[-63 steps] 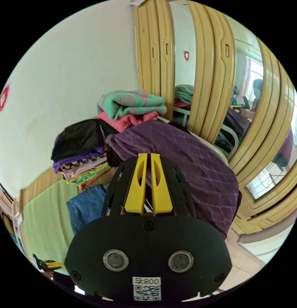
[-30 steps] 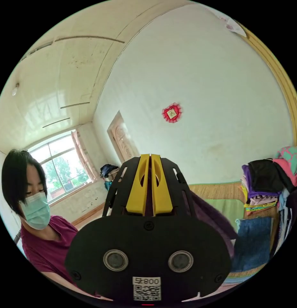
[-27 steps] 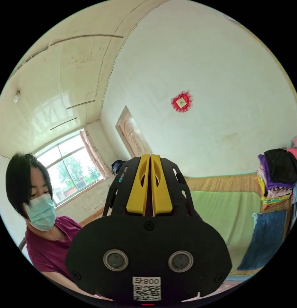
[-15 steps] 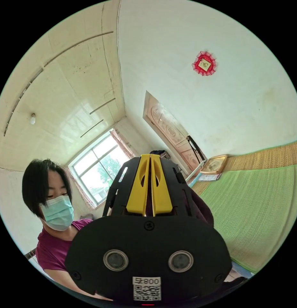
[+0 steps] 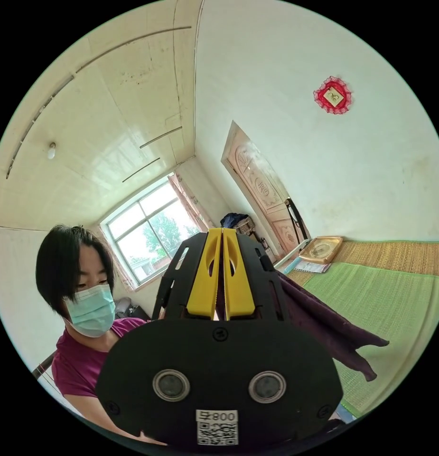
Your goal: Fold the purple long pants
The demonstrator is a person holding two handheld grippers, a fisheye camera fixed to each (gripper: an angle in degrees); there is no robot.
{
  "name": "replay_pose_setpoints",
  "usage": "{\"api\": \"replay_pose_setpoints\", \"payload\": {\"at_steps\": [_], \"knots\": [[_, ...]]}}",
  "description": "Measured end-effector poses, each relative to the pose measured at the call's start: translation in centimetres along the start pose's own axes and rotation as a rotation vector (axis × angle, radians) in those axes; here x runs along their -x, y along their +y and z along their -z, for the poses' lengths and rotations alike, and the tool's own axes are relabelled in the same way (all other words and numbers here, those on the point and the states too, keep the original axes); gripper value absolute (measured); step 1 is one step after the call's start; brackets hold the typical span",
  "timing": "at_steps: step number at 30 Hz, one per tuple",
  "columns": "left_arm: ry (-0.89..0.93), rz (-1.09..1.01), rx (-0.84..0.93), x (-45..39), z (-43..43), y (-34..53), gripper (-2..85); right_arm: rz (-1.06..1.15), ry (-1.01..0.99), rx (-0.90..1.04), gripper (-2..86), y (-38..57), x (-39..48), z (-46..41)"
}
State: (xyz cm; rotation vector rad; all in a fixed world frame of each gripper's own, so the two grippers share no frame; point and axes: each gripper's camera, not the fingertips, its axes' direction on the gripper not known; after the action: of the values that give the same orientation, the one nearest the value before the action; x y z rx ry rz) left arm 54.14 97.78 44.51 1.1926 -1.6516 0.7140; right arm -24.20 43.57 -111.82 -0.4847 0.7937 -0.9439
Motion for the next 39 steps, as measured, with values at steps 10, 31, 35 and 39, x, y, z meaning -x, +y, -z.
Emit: {"api": "replay_pose_setpoints", "payload": {"at_steps": [10, 31, 35, 39], "knots": [[0.063, -0.026, 0.209, 1.4, -4.9, 3.6, 11.2, -0.027, 0.039, -0.037, 0.0, -2.9, 2.2, 1.3], [0.288, 0.098, 0.049, 5.4, 5.0, 12.8, 10.0, -0.016, 0.065, -0.083, 0.0, -7.7, 11.3, -2.2], [0.25, -0.041, 0.048, 1.7, 7.9, 13.5, 10.4, -0.01, 0.082, -0.082, 0.0, -8.7, 13.1, -4.0], [0.077, -0.169, 0.095, -0.7, 7.0, 13.0, 11.5, 0.004, 0.088, -0.085, 0.0, -10.0, 15.1, -6.2]]}}
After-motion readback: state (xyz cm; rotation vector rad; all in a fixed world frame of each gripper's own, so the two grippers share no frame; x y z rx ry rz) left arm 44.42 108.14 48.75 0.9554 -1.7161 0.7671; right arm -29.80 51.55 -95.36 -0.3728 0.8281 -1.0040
